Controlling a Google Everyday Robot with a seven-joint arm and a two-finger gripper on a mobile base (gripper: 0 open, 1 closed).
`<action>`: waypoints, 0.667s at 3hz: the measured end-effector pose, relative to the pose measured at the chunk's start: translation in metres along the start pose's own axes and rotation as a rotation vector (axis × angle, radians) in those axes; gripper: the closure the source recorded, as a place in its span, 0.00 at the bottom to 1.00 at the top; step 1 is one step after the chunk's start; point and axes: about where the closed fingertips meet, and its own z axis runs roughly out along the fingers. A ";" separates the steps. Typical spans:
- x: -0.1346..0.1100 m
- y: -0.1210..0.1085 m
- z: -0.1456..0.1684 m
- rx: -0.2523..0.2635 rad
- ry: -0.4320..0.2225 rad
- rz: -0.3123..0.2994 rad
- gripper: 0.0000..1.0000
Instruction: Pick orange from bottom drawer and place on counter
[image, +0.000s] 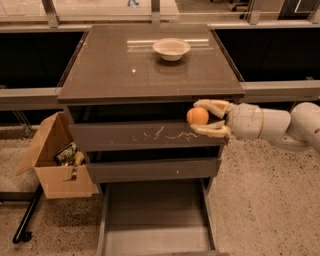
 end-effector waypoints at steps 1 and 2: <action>-0.012 -0.058 -0.008 0.062 0.063 0.040 1.00; 0.004 -0.100 -0.004 0.073 0.125 0.120 1.00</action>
Offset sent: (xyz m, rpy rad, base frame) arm 0.1494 -0.0330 0.0480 -0.0896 0.2691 -0.1892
